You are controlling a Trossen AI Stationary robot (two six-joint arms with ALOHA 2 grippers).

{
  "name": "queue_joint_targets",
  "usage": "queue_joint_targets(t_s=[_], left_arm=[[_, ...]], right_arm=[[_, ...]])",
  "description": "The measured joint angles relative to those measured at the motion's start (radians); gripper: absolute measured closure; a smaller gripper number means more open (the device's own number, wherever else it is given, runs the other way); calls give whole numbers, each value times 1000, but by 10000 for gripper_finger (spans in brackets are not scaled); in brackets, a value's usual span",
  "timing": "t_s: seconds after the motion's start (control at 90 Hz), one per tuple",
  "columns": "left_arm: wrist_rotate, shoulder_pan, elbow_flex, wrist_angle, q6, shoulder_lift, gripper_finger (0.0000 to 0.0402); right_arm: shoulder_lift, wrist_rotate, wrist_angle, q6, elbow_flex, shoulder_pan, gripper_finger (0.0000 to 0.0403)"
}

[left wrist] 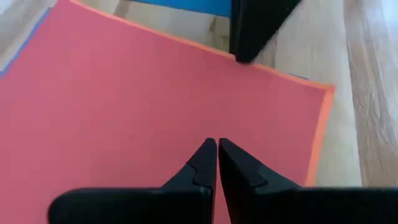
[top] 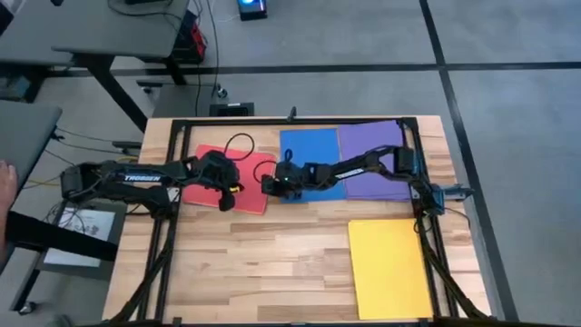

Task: Organize paper
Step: Put the pink paper into the bottom center of the table

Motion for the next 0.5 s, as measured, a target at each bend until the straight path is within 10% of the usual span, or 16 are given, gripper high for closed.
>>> queue_joint_targets(t_s=[0.5], left_arm=[[0,0,0,4,6,1,400]], right_arm=[[-29,15,-46,-24,44,9,258]])
